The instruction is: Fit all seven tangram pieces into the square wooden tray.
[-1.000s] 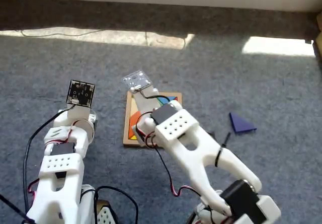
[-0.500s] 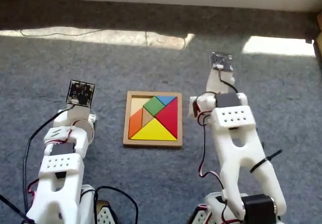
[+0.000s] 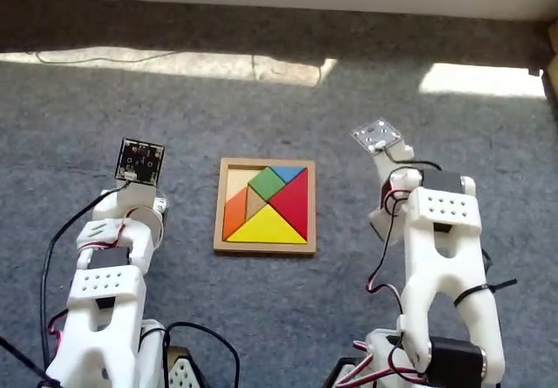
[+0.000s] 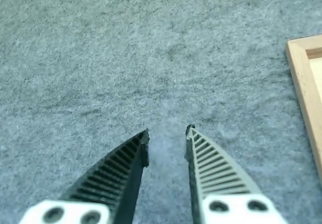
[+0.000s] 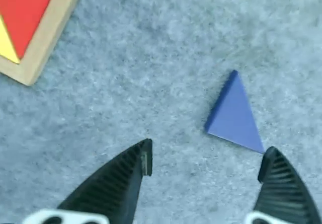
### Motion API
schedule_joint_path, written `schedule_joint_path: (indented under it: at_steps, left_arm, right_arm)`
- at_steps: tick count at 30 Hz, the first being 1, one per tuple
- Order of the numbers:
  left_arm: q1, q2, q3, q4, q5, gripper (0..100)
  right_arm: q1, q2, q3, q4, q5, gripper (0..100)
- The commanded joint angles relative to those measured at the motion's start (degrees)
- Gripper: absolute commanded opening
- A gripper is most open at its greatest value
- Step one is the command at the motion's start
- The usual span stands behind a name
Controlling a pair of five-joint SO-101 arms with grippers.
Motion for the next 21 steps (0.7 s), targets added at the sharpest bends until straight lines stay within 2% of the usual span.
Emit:
schedule_joint_path:
  at_steps: [1,8,12,21]
  left_arm:
    - [0.31,-1.54,-0.57,-0.09,0.35,13]
    - [1.36,-1.45,-0.4,-0.09,0.35,13]
    - [1.36,-1.45,-0.4,-0.09,0.35,13]
    - [1.36,-1.27,-0.57,-0.09,0.35,13]
  right_arm:
    - [2.95,-2.51,0.04,-3.3,5.71,34.0]
    - [5.32,9.8,-0.57,-10.24,11.96,34.0]
    - [7.25,18.77,-1.45,-11.74,12.57,34.0]
    - [7.78,27.03,-6.9,-12.26,12.48,33.9]
